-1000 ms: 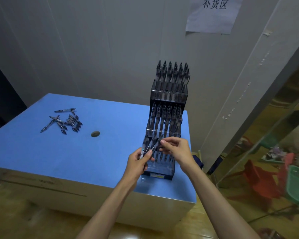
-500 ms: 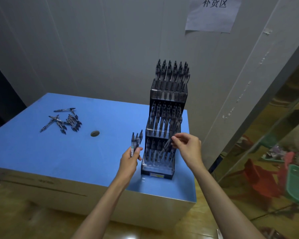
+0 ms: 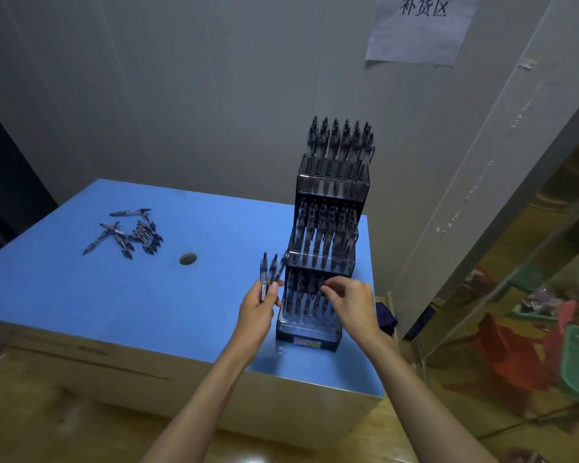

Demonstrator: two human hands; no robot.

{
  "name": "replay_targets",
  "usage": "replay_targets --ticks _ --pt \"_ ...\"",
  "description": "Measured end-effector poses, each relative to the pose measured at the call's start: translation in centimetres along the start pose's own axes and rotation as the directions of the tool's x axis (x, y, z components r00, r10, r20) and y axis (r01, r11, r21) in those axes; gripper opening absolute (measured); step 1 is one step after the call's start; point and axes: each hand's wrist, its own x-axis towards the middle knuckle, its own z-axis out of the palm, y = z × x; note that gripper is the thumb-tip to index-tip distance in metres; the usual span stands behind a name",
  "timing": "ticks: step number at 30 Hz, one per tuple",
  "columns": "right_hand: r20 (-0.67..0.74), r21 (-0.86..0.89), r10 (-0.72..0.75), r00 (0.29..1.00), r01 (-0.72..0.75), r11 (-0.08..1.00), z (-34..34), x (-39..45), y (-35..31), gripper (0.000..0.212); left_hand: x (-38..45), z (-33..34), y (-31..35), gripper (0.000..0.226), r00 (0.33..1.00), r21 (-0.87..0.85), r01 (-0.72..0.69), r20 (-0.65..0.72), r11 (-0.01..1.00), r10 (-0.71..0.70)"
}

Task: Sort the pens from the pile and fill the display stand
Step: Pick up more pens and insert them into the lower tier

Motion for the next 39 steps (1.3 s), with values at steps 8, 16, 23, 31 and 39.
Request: replay_targets --ticks 8,16,23,31,39 --pt "0.026 -0.029 0.053 0.998 -0.052 0.998 0.0 -0.3 0.2 0.014 -0.4 0.6 0.8 0.019 1.000 -0.026 0.011 0.027 1.000 -0.010" --pt "0.062 0.449 0.113 0.992 -0.129 0.884 -2.2 0.0 -2.8 0.014 -0.8 1.9 0.8 0.005 0.993 -0.040 -0.060 0.099 0.997 0.064" --pt "0.189 0.721 0.241 0.952 -0.301 0.624 -3.2 0.0 -3.2 0.008 -1.6 3.1 1.6 0.014 0.987 -0.055 -0.083 0.131 0.995 0.090" --pt "0.145 0.782 0.285 0.948 -0.286 0.554 -4.5 0.1 -3.0 0.012 -1.3 2.8 1.2 0.014 0.993 -0.016 -0.044 0.113 0.999 0.046" --pt "-0.127 0.329 0.133 0.983 -0.085 0.941 -5.3 0.8 -0.3 0.008 -0.4 -0.2 0.3 0.023 0.992 0.178 -0.072 -0.093 0.981 0.090"
